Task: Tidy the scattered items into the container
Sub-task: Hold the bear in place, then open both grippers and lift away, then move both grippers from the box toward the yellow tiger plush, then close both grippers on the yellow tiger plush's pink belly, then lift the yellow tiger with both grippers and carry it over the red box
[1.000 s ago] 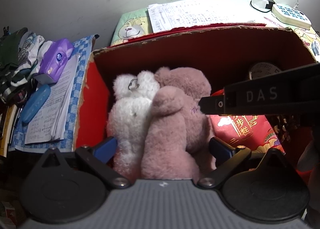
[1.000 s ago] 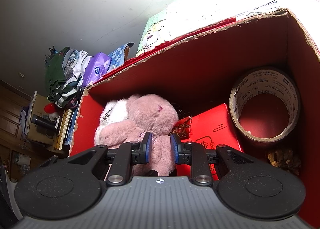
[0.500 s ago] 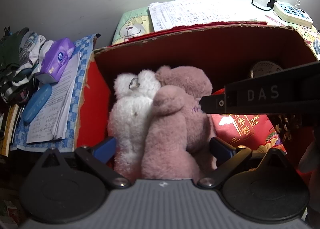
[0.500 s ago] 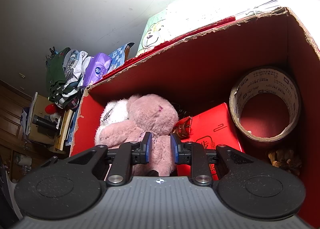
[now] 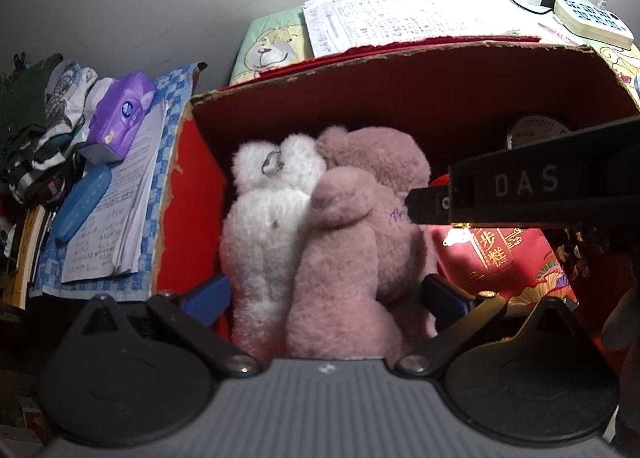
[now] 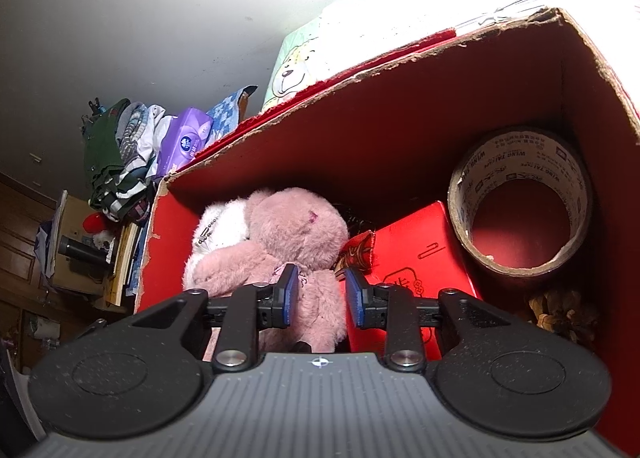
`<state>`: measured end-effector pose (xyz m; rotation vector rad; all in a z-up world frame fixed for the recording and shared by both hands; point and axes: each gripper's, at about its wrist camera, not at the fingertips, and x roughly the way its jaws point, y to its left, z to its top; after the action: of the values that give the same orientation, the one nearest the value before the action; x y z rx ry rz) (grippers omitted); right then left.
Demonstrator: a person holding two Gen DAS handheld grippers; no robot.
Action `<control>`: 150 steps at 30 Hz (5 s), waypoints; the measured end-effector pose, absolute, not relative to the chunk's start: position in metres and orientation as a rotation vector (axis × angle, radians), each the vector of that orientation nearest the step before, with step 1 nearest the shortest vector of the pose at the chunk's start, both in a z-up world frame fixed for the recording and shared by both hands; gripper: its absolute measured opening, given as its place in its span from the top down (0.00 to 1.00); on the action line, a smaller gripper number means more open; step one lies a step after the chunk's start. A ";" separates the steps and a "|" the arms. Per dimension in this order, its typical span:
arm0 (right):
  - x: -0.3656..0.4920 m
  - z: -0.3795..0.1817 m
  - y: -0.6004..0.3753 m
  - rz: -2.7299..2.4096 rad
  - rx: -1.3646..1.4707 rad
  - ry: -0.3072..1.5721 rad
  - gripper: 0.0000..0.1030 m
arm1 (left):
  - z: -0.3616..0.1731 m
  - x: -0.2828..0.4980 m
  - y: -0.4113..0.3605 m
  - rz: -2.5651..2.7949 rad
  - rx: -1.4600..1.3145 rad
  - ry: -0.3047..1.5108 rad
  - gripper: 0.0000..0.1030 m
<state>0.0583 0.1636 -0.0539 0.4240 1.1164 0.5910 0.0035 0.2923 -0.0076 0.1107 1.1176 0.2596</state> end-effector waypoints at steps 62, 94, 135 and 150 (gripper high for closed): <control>-0.024 -0.019 -0.086 0.507 0.599 0.665 0.62 | 0.056 -0.031 0.083 -0.029 0.088 0.879 0.02; 0.058 -0.116 -0.241 0.274 0.870 0.845 0.38 | -0.061 0.116 -0.071 -0.429 -0.232 1.164 0.02; -0.044 -0.029 -0.133 0.381 0.749 0.747 0.50 | 0.022 -0.024 0.021 -0.567 -0.096 0.931 0.02; -0.029 0.020 0.013 0.350 0.515 0.662 0.50 | 0.069 -0.049 0.160 -0.460 -0.034 0.736 0.02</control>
<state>-0.0293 0.0128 0.0201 0.5147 0.6621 0.3499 -0.0486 0.1605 0.0692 -0.0335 0.7360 -0.4601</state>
